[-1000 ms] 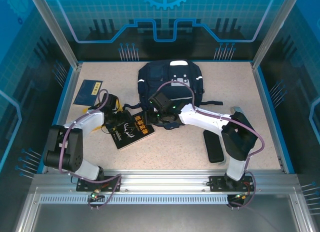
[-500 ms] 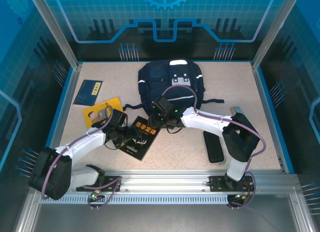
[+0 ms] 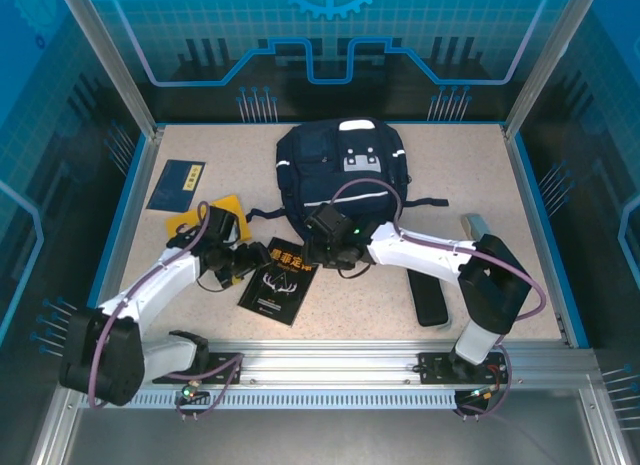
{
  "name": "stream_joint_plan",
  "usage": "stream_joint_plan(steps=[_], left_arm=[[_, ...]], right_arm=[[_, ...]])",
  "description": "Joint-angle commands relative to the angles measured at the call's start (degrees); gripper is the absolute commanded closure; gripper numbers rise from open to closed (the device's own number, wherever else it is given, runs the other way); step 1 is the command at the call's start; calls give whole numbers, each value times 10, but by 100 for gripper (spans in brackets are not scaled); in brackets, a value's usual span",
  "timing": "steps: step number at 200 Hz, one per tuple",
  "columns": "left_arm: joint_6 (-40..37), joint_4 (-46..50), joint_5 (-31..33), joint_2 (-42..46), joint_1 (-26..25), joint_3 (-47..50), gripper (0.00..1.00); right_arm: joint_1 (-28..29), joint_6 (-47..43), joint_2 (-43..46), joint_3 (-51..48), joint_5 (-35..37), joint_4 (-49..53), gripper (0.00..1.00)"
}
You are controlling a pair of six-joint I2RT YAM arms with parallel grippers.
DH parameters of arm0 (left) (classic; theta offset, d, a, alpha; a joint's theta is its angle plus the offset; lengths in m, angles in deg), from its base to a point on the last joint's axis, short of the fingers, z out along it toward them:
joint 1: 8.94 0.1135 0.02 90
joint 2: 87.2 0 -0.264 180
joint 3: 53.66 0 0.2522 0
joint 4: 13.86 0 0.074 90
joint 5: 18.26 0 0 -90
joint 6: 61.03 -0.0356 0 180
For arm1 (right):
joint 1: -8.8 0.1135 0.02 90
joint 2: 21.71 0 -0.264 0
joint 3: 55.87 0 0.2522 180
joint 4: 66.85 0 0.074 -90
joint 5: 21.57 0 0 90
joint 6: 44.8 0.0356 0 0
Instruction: Pack books, pencil case, and school supplies into a backpack
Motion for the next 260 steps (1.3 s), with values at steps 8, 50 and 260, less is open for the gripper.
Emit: stream_joint_plan(steps=[8, 50, 260], left_arm=[[-25, -33, 1, -38, 3, -14, 15], [-23, -40, 12, -84, 4, -4, 14], [10, -63, -70, -47, 2, 60, 47]], right_arm=[[11, -1, -44, 26, -24, 29, 36], [11, -14, -109, 84, -27, 59, 35], [0, -130, -265, 304, -29, 84, 38]])
